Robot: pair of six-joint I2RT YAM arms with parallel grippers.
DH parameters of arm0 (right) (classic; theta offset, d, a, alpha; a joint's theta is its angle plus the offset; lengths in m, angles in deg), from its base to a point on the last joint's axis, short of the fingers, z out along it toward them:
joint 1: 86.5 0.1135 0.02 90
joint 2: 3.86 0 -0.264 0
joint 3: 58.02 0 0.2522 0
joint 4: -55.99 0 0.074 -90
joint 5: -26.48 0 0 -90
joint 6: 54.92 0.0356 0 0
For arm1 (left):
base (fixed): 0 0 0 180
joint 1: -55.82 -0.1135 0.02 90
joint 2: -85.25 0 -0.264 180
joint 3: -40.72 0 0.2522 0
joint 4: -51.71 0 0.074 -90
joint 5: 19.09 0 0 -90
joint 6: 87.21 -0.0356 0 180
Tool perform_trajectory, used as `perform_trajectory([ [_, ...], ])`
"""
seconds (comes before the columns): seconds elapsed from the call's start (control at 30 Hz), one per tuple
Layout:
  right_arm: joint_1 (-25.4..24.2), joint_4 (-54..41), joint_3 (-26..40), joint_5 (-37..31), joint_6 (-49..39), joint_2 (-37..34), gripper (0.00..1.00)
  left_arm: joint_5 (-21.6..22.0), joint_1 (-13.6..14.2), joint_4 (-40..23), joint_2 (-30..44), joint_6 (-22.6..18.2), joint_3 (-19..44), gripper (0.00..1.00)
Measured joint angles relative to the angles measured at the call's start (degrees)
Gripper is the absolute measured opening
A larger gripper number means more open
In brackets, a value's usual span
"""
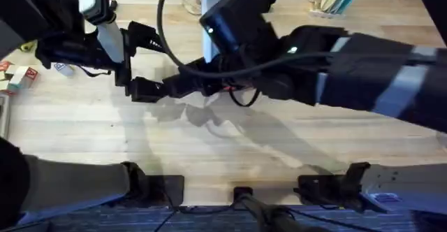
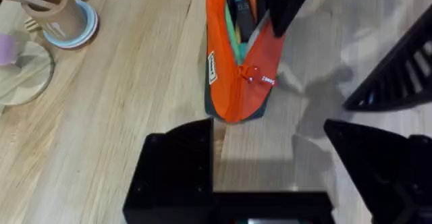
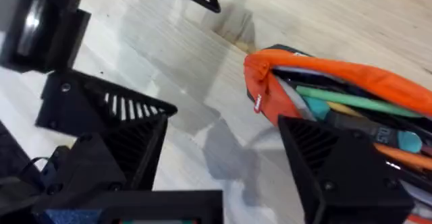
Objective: Unzip the bag, pick up the pens from the table one at a time and place them inside, then zip the bag closed.
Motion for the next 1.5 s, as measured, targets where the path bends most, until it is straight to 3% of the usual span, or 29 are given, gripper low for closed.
perform_trajectory([
  [0.47, 0.07, 8.68, 0.00, -1.06, 0.52, -6.04, 0.997, 0.58, -0.02, 0.26, 0.00, -0.25, 0.00, 0.993],
  [0.67, -0.04, 10.24, 0.00, -4.51, 1.75, -8.28, 0.997, 0.90, -0.09, 0.22, 0.00, -0.42, 0.00, 0.993],
  [0.93, -0.73, 10.79, 0.00, -9.01, 4.63, -10.31, 0.753, 0.04, -0.09, -0.15, 0.00, -0.42, 0.00, 0.994],
  [1.2, -1.38, 10.75, 0.00, -11.79, 6.84, -11.16, 0.341, 0.00, -0.09, -0.15, 0.00, -0.42, 0.00, 0.994],
  [1.5, -1.44, 10.70, 0.00, -12.14, 7.36, -11.16, 0.036, 0.00, -0.09, -0.15, 0.00, -0.42, 0.00, 0.992],
])
